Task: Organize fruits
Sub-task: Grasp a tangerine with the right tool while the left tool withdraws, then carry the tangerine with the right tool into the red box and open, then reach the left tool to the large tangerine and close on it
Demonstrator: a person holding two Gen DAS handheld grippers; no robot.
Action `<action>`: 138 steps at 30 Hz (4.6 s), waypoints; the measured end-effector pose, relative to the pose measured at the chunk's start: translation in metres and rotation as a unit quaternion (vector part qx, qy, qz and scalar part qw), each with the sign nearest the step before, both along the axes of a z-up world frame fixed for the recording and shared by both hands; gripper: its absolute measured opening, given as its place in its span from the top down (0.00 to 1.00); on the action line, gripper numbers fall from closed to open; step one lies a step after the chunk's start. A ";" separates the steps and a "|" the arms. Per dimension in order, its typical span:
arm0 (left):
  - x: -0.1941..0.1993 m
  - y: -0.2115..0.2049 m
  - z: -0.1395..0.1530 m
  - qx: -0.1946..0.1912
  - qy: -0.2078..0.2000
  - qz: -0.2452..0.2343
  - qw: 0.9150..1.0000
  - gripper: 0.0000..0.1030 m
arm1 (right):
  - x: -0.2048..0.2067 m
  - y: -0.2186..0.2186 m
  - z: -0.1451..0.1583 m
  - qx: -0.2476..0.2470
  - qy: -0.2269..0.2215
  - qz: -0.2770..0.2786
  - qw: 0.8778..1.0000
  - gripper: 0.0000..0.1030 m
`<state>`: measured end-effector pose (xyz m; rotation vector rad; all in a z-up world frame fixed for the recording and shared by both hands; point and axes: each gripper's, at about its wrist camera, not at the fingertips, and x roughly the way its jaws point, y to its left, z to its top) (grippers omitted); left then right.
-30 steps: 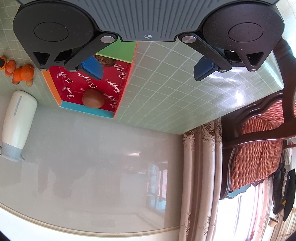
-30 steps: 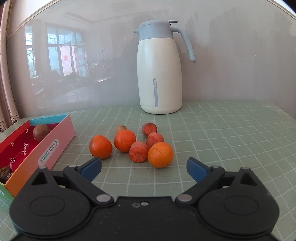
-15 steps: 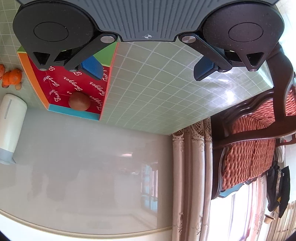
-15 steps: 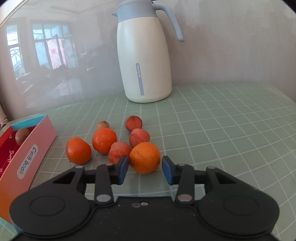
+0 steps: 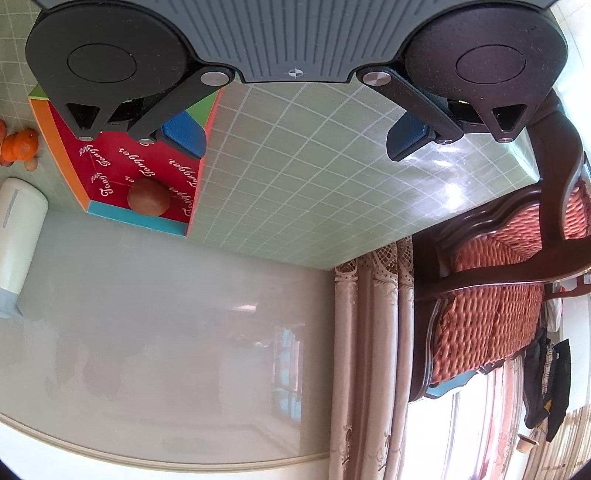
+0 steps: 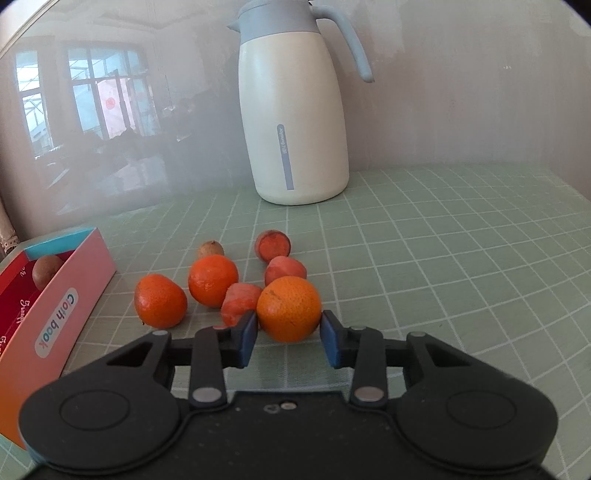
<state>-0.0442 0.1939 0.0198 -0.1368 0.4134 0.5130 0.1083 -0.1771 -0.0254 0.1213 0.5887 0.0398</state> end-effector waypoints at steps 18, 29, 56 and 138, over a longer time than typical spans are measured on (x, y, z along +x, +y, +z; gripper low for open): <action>-0.015 0.020 -0.001 -0.007 -0.001 0.030 1.000 0.00 | -0.028 0.044 0.024 0.008 -0.043 0.076 0.996 0.65; -0.035 0.051 -0.002 -0.013 -0.006 0.062 0.998 0.00 | -0.050 0.147 0.048 0.026 -0.071 0.248 0.966 0.65; -0.020 0.022 -0.002 -0.006 0.001 0.025 1.000 0.00 | -0.047 0.143 0.044 -0.001 -0.076 0.219 0.973 0.37; 0.199 -0.247 -0.050 0.003 0.103 -0.294 0.950 0.36 | -0.083 -0.099 0.015 -0.054 -0.065 -0.147 0.985 0.10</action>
